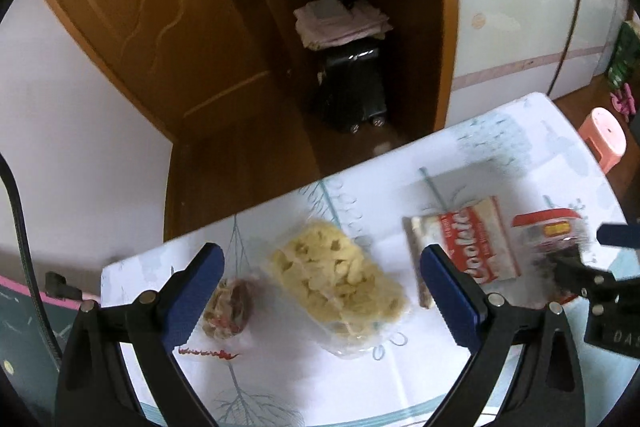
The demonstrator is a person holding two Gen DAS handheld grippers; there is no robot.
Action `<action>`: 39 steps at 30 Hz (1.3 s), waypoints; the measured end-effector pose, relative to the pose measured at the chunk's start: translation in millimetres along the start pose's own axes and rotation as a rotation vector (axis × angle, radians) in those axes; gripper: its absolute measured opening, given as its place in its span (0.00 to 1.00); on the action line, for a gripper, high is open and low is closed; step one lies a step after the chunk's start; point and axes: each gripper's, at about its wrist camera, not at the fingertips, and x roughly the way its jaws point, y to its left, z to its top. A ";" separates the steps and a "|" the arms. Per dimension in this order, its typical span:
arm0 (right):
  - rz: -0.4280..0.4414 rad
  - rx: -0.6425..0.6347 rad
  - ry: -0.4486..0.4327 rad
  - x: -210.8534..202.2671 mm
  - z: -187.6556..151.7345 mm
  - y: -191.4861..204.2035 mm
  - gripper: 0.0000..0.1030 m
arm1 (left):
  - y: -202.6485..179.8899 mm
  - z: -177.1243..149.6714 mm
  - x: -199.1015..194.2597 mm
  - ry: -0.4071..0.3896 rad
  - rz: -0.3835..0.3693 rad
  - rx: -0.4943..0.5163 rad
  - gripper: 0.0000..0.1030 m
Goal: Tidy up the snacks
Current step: 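Move both tools back toward the Cookie bag and remaining snacks, then grasp the clear puff bag with the left tool while the right tool grasps the red-labelled fruit bag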
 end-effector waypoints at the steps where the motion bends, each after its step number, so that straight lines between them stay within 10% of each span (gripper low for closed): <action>1: 0.007 -0.002 0.009 4.3 -1.2 1.0 0.61 | 3.1 0.0 3.7 0.011 -0.004 -0.015 0.96; 17: 0.020 -0.047 0.039 15.3 -12.7 14.2 0.62 | 37.7 -13.1 41.3 0.128 -0.020 -0.281 0.96; 31: -0.018 -0.104 0.032 15.4 -19.3 22.0 0.61 | 9.6 -18.1 62.1 0.219 -0.014 -0.279 0.96; 39: -0.028 -0.128 0.017 14.0 -27.5 18.2 0.41 | 7.9 -22.4 54.5 0.202 -0.051 -0.259 0.63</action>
